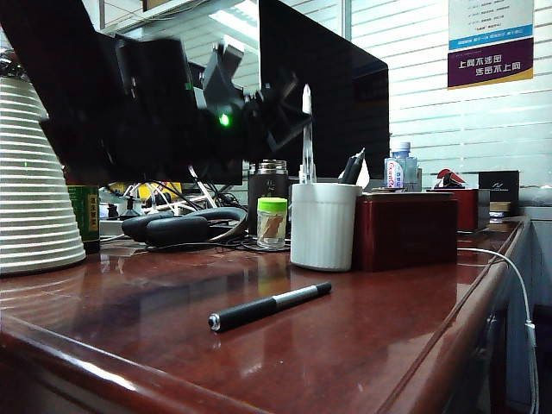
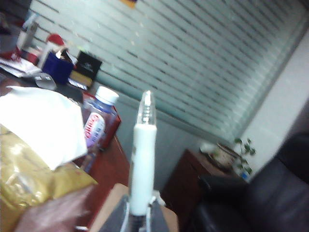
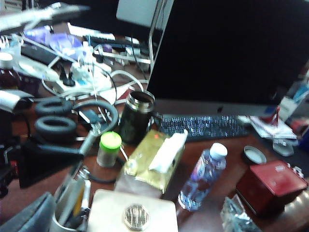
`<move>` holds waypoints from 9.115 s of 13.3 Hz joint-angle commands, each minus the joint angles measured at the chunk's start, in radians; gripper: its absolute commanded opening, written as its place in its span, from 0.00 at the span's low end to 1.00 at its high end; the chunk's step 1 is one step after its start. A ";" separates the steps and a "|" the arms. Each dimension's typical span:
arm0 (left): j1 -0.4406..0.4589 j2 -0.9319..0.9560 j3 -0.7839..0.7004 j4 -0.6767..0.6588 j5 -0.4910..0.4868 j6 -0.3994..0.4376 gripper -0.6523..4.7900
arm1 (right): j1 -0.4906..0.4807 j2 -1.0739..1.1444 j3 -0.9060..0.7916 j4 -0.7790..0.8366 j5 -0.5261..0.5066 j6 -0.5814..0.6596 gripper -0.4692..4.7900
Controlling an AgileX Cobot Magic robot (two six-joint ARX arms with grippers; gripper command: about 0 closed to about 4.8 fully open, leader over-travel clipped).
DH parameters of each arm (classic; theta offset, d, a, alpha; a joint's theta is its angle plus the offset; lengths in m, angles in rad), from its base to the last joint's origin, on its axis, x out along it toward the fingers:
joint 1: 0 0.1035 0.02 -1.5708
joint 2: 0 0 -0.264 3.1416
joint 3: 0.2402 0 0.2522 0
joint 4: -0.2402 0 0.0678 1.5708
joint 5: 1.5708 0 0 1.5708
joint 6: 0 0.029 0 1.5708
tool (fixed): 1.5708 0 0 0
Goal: Pick up all the pens on the desk and put them into the pen holder one by one.
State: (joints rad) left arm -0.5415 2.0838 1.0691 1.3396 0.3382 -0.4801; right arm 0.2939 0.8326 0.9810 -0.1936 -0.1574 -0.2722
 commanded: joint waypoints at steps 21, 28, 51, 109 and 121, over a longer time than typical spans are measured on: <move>-0.046 -0.460 0.044 -0.761 0.283 0.249 0.52 | -0.001 0.013 0.005 -0.105 -0.145 -0.007 0.98; -0.047 -0.891 0.044 -2.129 -0.152 0.518 0.58 | 0.106 0.403 0.015 -0.137 -0.334 -0.138 0.98; -0.054 -0.890 0.029 -2.337 -0.257 0.533 0.63 | 0.452 0.915 0.157 -0.360 -0.046 -0.544 0.47; -0.053 -1.970 -0.043 -2.288 -0.345 0.412 0.11 | 0.127 -0.794 -0.285 -0.312 0.087 0.392 0.09; -0.052 -2.071 -1.036 -1.441 -0.206 0.288 0.11 | 0.128 -0.819 -0.898 -0.034 -0.002 0.462 0.09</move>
State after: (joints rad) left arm -0.5953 0.0120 0.0406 -0.1131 0.1303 -0.1963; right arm 0.4217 0.0147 0.0933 -0.2279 -0.1577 0.1879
